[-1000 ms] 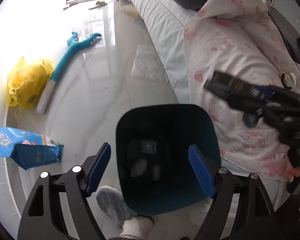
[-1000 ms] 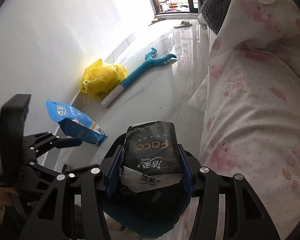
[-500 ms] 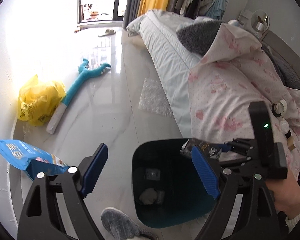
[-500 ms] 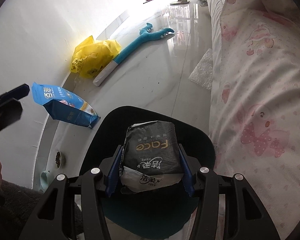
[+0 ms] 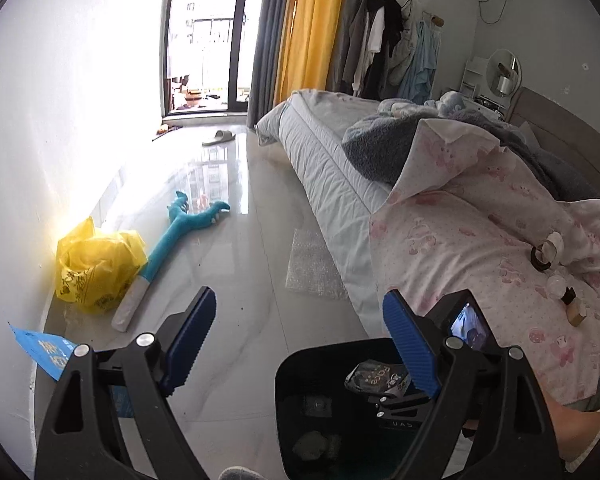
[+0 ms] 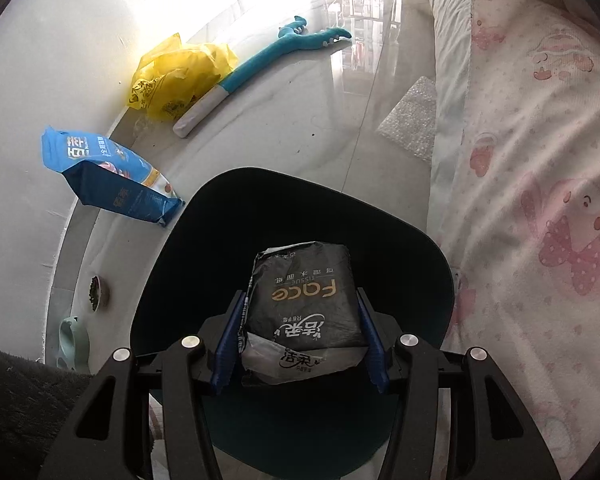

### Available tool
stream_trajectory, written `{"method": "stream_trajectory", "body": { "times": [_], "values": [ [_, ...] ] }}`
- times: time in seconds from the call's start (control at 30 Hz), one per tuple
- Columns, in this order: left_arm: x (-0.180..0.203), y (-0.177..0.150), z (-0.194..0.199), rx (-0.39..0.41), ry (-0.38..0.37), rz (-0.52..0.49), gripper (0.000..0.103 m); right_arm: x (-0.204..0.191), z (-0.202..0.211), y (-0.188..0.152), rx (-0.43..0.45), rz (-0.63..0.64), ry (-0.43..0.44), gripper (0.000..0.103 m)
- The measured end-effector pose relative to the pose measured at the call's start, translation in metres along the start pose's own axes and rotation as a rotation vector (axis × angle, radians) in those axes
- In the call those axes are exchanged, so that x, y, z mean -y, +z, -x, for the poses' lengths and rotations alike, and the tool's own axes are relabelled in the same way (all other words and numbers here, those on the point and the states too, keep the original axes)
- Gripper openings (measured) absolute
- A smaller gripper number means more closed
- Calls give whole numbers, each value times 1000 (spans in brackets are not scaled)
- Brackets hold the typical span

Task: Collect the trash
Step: 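Open both tools to drop the items into the bin, then withdraw, then move both tools back over the duvet toward the remaining trash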

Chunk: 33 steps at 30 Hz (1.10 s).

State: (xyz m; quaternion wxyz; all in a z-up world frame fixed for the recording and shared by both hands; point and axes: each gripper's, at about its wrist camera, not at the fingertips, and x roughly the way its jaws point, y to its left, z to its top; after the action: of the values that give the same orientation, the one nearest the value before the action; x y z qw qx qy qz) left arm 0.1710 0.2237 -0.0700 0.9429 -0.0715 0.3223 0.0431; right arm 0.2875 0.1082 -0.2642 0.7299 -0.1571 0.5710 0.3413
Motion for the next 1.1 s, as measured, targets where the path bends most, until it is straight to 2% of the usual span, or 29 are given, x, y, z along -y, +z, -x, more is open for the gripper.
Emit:
{"method": "stream_trajectory", "body": {
  "times": [0.07, 0.2, 0.37, 0.57, 0.87, 1.1],
  "values": [
    [5, 2, 5, 30, 0, -19, 87, -3, -3, -1, -13, 10, -2, 55],
    [13, 8, 16, 90, -12, -35, 87, -3, -8, -6, -52, 3, 8, 68],
    [22, 12, 27, 148, -26, -58, 87, 0, 3, -11, -41, -10, 19, 72],
    [34, 23, 36, 205, -53, -34, 88, 5, 41, -11, 57, -35, 110, 74],
    [67, 35, 37, 252, -83, -35, 89, 16, 101, -15, 214, 24, 87, 75],
    [92, 43, 36, 266, -112, -43, 90, 44, 148, -22, 325, 27, 42, 76]
  ]
}}
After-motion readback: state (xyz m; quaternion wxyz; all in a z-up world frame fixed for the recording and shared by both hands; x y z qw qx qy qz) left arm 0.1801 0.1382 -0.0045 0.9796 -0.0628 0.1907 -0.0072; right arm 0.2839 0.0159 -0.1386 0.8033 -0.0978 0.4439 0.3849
